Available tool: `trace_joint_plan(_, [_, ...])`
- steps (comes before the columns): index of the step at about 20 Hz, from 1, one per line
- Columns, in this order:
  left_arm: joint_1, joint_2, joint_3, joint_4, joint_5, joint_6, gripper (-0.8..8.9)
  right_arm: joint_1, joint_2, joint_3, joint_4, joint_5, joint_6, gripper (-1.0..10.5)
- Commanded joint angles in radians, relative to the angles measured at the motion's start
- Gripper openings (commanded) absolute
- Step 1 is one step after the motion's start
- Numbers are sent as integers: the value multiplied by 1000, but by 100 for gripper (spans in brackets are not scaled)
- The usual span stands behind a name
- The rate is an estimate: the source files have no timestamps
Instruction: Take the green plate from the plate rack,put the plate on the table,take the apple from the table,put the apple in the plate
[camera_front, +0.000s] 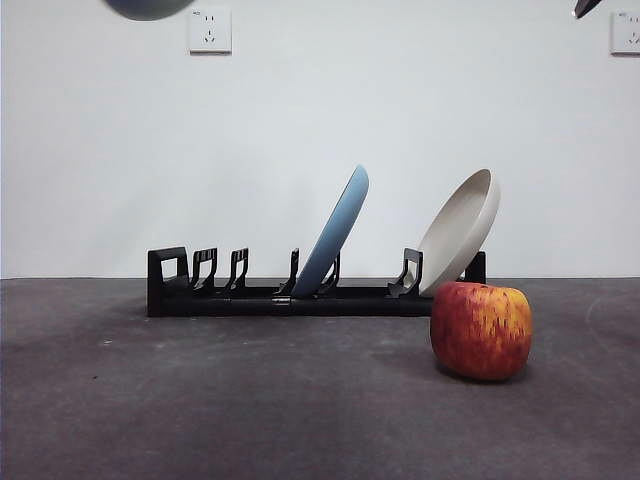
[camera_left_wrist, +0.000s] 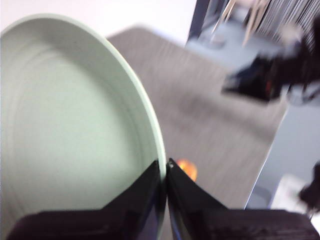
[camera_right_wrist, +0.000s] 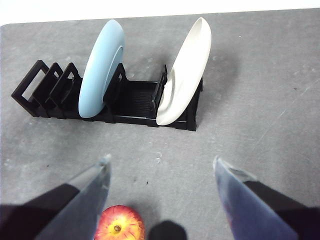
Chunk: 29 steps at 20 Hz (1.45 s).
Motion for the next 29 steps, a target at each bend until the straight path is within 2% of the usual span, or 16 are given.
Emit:
trace_joint_plan(1, [-82,-6,0,-74,-138,86,-8,0,4,3,6,4,9,346])
trace_joint_plan(4, [-214,-6,-26,-143,-262,86,-7,0,4,3,6,3,9,346])
trace_joint_plan(6, [-301,-6,-89,-127,-298,82,-7,0,4,3,6,4,9,346])
trace_joint_plan(8, [-368,-6,-184,-89,-379,46,-7,0,4,3,6,3,9,346])
trace_joint_plan(10, [-422,-6,-306,-21,-426,16,-8,0,4,3,6,3,9,346])
trace_joint_plan(13, [-504,2,-520,175,-478,-48,-8,0,4,3,6,3,9,346])
trace_joint_plan(17, [-557,95,-723,399,-550,-55,-8,0,4,3,6,3,9,345])
trace_joint_plan(19, [-572,183,-747,421,-606,-53,-8,0,4,3,6,3,10,345])
trace_joint_plan(22, [-588,315,-748,466,-643,-1,-8,0,4,3,6,3,10,345])
trace_joint_plan(28, [-607,449,-748,546,-636,-5,4,0,4,3,6,2,10,345])
trace_joint_plan(29, [-607,449,-748,547,-637,-5,46,0,4,3,6,2,10,344])
